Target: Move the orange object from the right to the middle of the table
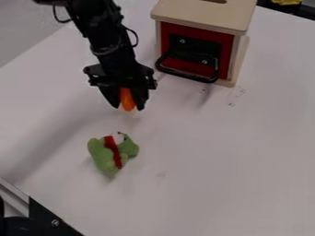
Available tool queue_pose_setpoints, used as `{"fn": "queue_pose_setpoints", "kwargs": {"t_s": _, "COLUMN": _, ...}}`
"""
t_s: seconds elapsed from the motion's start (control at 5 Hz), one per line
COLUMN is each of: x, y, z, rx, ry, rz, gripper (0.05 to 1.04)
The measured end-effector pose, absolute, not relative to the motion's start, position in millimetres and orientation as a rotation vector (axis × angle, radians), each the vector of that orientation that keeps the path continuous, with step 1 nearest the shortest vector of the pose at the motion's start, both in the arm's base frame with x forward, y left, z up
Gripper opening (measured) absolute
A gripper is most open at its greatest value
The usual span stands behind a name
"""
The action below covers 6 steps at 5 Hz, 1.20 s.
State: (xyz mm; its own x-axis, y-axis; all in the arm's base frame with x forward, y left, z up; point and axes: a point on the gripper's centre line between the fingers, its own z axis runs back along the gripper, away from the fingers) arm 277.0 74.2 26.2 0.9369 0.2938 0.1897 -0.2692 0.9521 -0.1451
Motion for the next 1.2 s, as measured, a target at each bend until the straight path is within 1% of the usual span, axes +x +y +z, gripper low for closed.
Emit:
{"fn": "queue_pose_setpoints", "kwargs": {"t_s": 0.2, "x": 274.5, "y": 79.4, "z": 9.7, "rx": -0.084, "ry": -0.176, "rz": 0.27, "gripper": 0.62}}
{"fn": "queue_pose_setpoints", "kwargs": {"t_s": 0.4, "x": 272.2, "y": 79.8, "z": 4.7, "rx": -0.075, "ry": -0.151, "rz": 0.261, "gripper": 0.67}}
{"fn": "queue_pose_setpoints", "kwargs": {"t_s": 0.6, "x": 270.1, "y": 80.8, "z": 5.0, "rx": -0.054, "ry": -0.137, "rz": 0.258, "gripper": 0.948}}
{"fn": "queue_pose_setpoints", "kwargs": {"t_s": 0.8, "x": 266.4, "y": 80.1, "z": 9.4, "rx": -0.045, "ry": -0.133, "rz": 0.236, "gripper": 0.997}}
{"fn": "queue_pose_setpoints", "kwargs": {"t_s": 1.0, "x": 267.9, "y": 78.9, "z": 41.4, "rx": -0.06, "ry": -0.199, "rz": 0.224, "gripper": 0.997}}
{"fn": "queue_pose_setpoints", "kwargs": {"t_s": 1.2, "x": 263.8, "y": 80.6, "z": 85.5, "rx": -0.079, "ry": -0.298, "rz": 0.224, "gripper": 0.997}}
